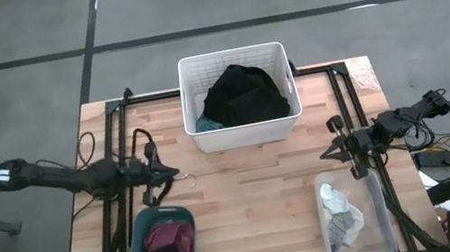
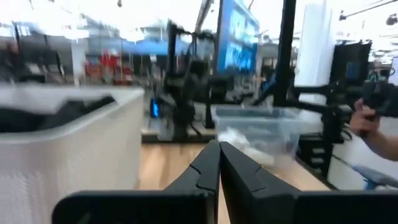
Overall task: Pick & Place Cloths
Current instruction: Return to Home Position
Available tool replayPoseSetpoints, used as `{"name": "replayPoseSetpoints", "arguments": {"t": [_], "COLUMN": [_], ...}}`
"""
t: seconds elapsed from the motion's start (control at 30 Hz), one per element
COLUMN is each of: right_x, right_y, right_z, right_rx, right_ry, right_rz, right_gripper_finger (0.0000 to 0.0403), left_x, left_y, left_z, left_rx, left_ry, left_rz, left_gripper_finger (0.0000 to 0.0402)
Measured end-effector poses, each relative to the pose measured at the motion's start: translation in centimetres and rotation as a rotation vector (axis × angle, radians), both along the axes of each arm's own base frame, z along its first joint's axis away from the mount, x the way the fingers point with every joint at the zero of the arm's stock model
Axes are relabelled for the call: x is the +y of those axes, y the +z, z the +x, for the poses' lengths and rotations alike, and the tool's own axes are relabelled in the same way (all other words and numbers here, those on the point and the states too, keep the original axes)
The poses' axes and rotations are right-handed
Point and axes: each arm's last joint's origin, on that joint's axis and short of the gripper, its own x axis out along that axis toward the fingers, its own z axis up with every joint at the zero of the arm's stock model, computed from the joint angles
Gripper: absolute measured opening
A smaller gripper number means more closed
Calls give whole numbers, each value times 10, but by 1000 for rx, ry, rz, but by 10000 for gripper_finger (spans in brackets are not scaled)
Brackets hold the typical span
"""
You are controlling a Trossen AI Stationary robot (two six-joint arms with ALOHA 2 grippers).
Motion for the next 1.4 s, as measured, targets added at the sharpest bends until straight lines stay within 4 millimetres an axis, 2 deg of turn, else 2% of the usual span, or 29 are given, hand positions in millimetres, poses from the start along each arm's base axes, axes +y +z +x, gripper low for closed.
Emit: {"name": "replayPoseSetpoints", "arguments": {"t": [0.17, 0.5, 1.4], "right_x": [0, 0, 1], "right_y": [-4, -6, -7], "right_z": [0, 0, 2], "right_rx": [33, 44, 60], "right_ry": [-1, -2, -1], "right_rz": [-16, -37, -48], "right_gripper_finger": [8, 8, 9], "left_x": [2, 3, 3], "left_y": [4, -4, -6], "left_z": [-11, -22, -22], "left_rx": [-76, 14, 33], "left_ry": [17, -7, 1], "left_rz": [20, -66, -64], "left_gripper_finger": [14, 16, 18]}}
